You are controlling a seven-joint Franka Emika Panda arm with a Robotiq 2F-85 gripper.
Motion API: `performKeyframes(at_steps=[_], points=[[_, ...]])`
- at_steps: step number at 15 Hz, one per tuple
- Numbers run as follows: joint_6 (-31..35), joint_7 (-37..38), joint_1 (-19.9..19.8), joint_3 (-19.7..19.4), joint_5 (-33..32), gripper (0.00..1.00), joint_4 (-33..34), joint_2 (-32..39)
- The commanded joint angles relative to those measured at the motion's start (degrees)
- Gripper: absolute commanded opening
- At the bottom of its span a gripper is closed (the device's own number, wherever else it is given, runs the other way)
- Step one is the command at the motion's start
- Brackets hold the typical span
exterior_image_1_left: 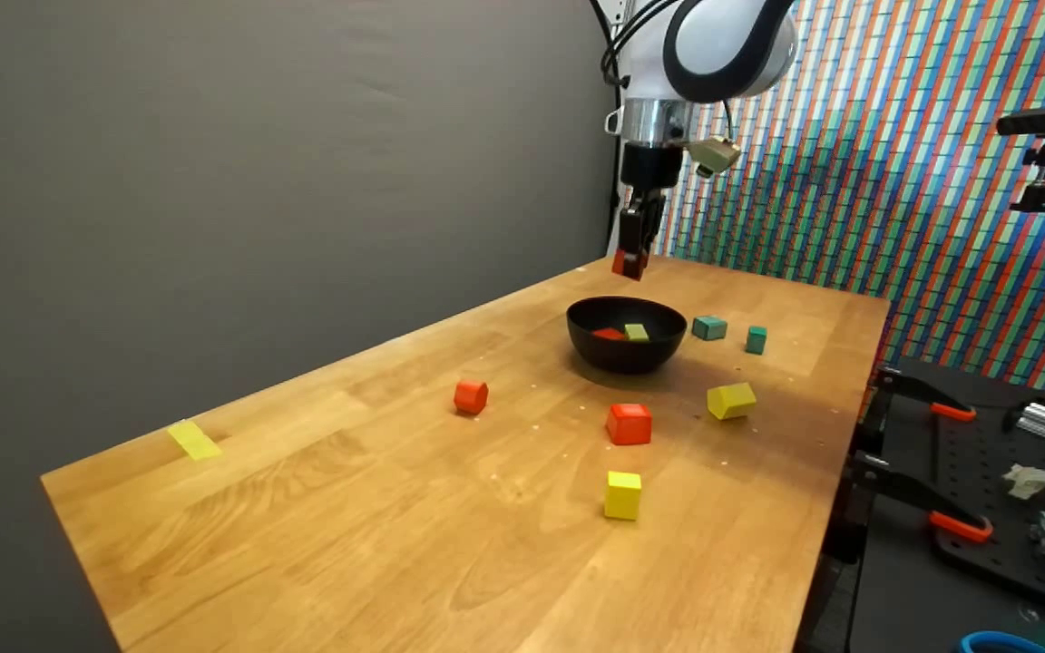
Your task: Take the blocks in the bowl and put them on the table
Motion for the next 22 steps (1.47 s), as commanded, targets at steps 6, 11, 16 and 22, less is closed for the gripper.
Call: performKeyframes(at_steps=[6,11,16,22], points=[[-6.9,-8.7,-2.6,-3.1,-3.8,0.23,11.8,4.9],[-13.2,-11.0,-2.9,-3.5,-6.9,0.23,23.6,16.9],[-15.4,-12.1,-3.4,-3.2,-7.0,0.74,30.1,23.4],[-17.4,-18.7,-5.3,0.0,-4.8,1.00,27.9,19.2]])
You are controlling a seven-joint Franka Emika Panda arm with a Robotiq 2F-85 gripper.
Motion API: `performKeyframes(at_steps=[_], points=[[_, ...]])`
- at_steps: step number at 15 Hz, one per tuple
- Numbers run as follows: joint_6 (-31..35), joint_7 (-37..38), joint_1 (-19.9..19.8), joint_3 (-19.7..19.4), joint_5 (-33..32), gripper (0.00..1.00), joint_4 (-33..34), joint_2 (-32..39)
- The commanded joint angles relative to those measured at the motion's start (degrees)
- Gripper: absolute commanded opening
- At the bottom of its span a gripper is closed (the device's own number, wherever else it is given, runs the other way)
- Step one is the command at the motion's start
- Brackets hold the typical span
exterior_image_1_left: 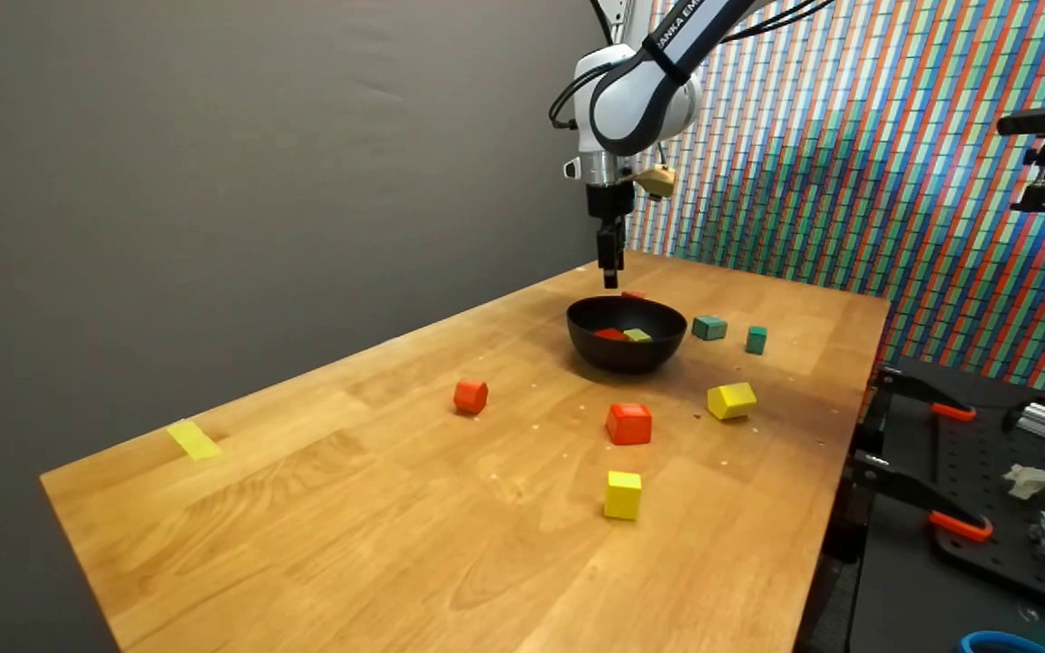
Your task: Take the blocks in the bowl and put them on the table
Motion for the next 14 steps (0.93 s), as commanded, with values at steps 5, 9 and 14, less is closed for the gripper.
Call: performKeyframes(at_steps=[5,9,14], points=[[-4.4,-9.2,-0.1,5.3,0.5,1.00,-8.0,-14.7],[-3.7,-8.6,0.9,6.0,1.5,1.00,-7.3,-14.6],[7.9,-4.1,3.2,5.1,-3.6,1.00,-13.2,-17.2]])
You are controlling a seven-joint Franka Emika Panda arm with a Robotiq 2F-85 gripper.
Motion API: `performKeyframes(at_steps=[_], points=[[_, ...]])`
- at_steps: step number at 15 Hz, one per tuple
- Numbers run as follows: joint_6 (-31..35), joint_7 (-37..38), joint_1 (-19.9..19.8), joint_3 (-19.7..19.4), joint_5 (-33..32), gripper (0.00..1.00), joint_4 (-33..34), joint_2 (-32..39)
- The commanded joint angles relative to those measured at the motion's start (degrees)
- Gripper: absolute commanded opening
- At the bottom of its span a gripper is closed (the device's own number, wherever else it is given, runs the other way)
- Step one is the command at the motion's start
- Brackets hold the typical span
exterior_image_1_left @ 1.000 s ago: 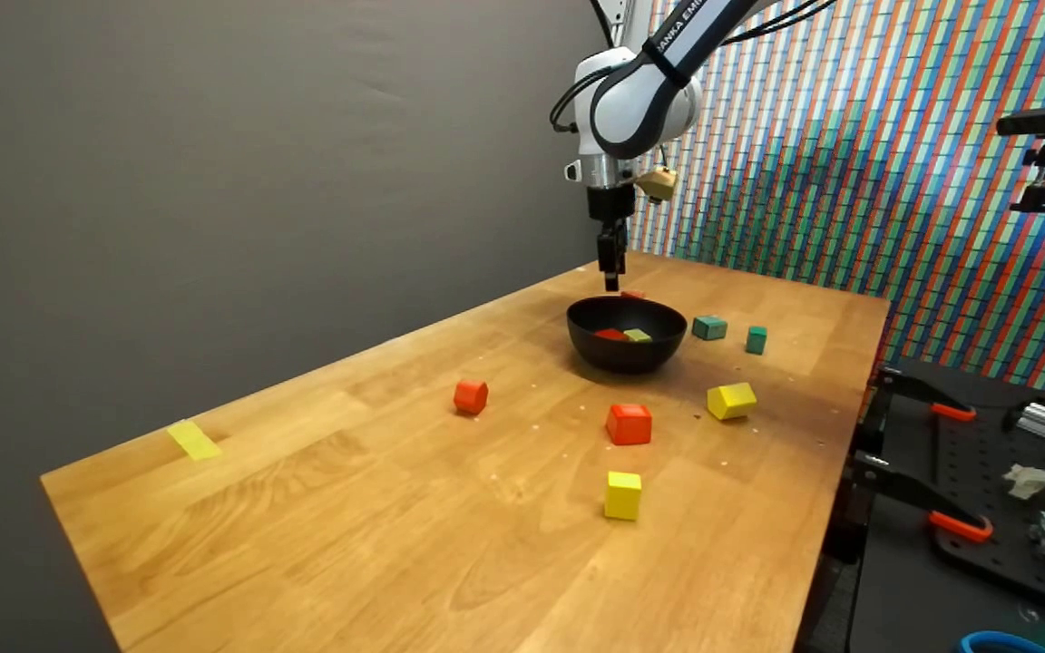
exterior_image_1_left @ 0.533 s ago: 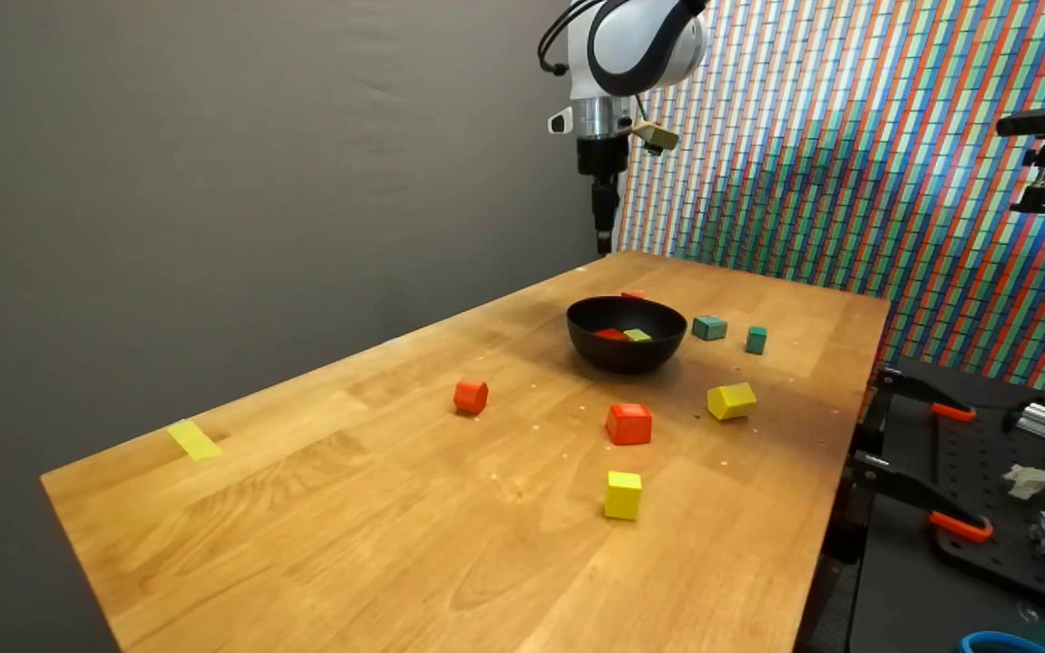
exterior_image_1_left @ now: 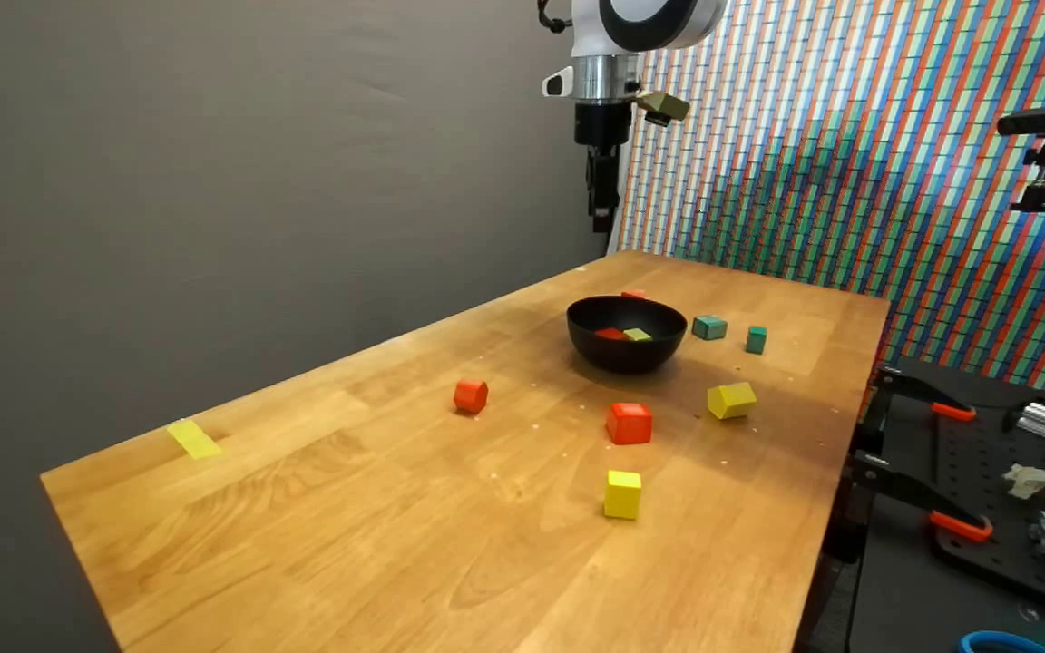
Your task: Take the blocks in the bowl and put them on the table
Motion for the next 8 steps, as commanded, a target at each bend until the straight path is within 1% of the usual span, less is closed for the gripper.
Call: performKeyframes(at_steps=[1,3,4,5,6,8], points=[[12.1,6.0,2.9,-2.3,-6.0,1.00,-4.2,-0.1],[16.8,9.5,3.8,-2.6,-6.9,1.00,-5.9,1.5],[18.1,10.5,4.2,-2.4,-6.5,1.00,-6.7,2.2],[18.7,10.1,4.0,-1.6,-4.8,1.00,-7.5,2.8],[18.4,9.2,3.5,-0.7,-3.3,1.00,-8.3,3.1],[15.6,7.4,2.8,0.3,-1.6,1.00,-9.9,2.2]])
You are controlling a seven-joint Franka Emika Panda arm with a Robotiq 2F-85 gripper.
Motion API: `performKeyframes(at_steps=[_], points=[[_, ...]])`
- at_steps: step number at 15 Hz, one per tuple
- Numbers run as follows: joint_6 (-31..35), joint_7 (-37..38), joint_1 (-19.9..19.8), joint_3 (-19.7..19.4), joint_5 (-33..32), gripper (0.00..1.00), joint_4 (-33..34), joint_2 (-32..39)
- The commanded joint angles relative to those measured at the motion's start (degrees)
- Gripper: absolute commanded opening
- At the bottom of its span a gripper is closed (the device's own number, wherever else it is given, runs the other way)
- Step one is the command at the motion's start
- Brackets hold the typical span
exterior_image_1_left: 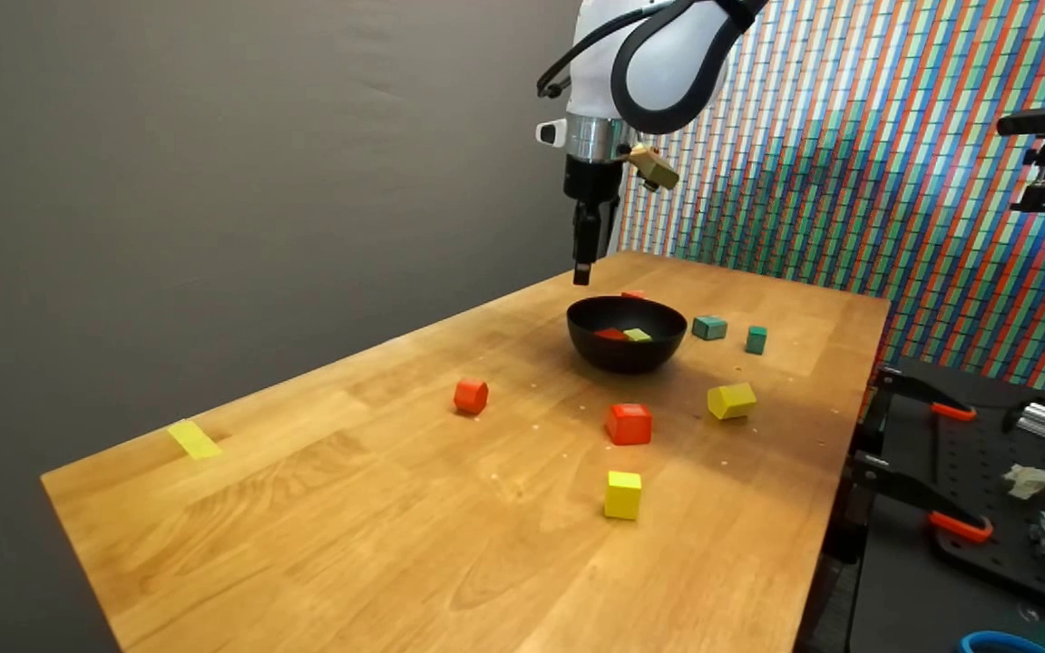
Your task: Take the blocks in the bowl and put them on the table
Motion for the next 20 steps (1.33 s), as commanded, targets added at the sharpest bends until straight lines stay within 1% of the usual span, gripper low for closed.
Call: performKeyframes(at_steps=[1,2,4,8,10,20], points=[[-1.7,-2.7,-1.4,1.5,3.4,1.00,-3.2,-2.3],[-0.5,-0.5,0.2,0.2,1.5,1.00,-1.2,0.3],[-0.6,-0.6,0.1,0.2,1.6,1.00,-1.5,0.4],[-1.4,-3.6,-0.4,1.8,2.5,1.00,-0.4,4.6],[-1.4,-4.5,-0.4,2.0,1.9,1.00,-0.5,6.0],[-2.5,-3.1,0.7,0.6,0.0,1.00,-0.9,8.5]])
